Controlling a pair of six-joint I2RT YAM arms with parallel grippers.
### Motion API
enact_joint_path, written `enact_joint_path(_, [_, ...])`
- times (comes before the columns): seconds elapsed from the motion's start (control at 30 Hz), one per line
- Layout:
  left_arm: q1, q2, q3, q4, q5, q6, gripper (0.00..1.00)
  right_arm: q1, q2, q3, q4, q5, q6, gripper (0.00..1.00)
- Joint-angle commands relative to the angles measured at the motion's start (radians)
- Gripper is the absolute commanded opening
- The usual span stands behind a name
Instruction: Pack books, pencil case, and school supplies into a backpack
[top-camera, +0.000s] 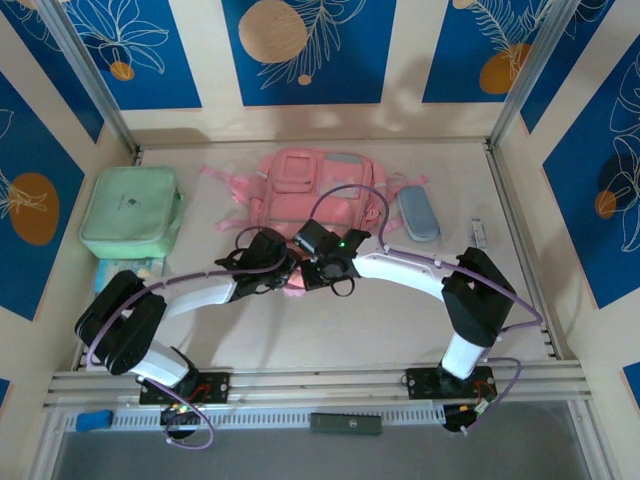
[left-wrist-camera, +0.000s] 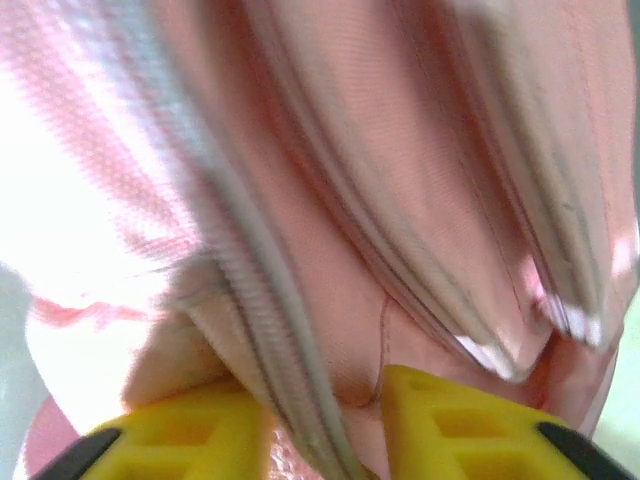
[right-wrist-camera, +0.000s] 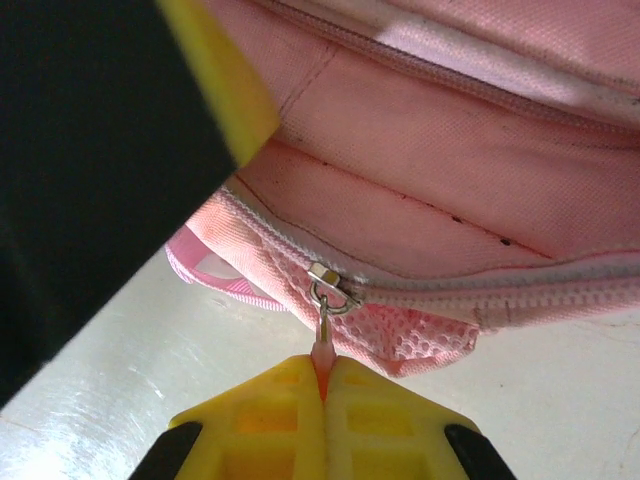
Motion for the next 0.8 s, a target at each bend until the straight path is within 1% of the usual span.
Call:
enact_joint_path(0.0, [-0.009, -0.008, 0.005, -0.071, -0.069, -0.008, 0.13, 0.008, 0.018, 0.004, -0.003, -0.006, -0.003, 0.00])
enact_joint_path(0.07, [-0.009, -0.050, 0.014, -0.118, -0.096, 0.015, 0.00, 0.009, 0.018, 0.001, -0.009, 0.003, -0.010, 0.00])
enact_joint_path(0.17, [0.001, -0.137, 0.019, -0.175, -0.130, 0.063, 0.00, 0.010, 0.015, -0.014, -0.024, 0.024, -0.031, 0.00])
enact_joint_path(0.23, [0.023, -0.198, 0.015, -0.210, -0.130, 0.104, 0.00, 0.003, 0.002, -0.029, -0.038, 0.042, -0.041, 0.00])
enact_joint_path(0.4, [0.153, -0.338, 0.006, -0.343, -0.015, 0.279, 0.00, -0.046, -0.076, -0.125, -0.062, 0.100, -0.058, 0.00])
enact_joint_path(0.47, [0.213, -0.385, -0.010, -0.380, 0.025, 0.305, 0.00, -0.083, -0.093, -0.162, -0.064, 0.115, -0.068, 0.00])
enact_joint_path(0.53, [0.259, -0.419, -0.033, -0.364, 0.067, 0.324, 0.00, -0.123, -0.102, -0.181, -0.063, 0.123, -0.076, 0.00])
enact_joint_path(0.67, [0.318, -0.441, -0.009, -0.426, 0.100, 0.394, 0.00, -0.142, -0.112, -0.165, -0.062, 0.183, -0.116, 0.00])
enact_joint_path(0.7, [0.327, -0.444, -0.003, -0.426, 0.115, 0.407, 0.00, -0.149, -0.111, -0.151, -0.065, 0.172, -0.125, 0.00])
enact_joint_path(0.77, [0.328, -0.443, -0.003, -0.402, 0.141, 0.407, 0.00, -0.137, -0.120, -0.133, -0.030, 0.092, -0.180, 0.00])
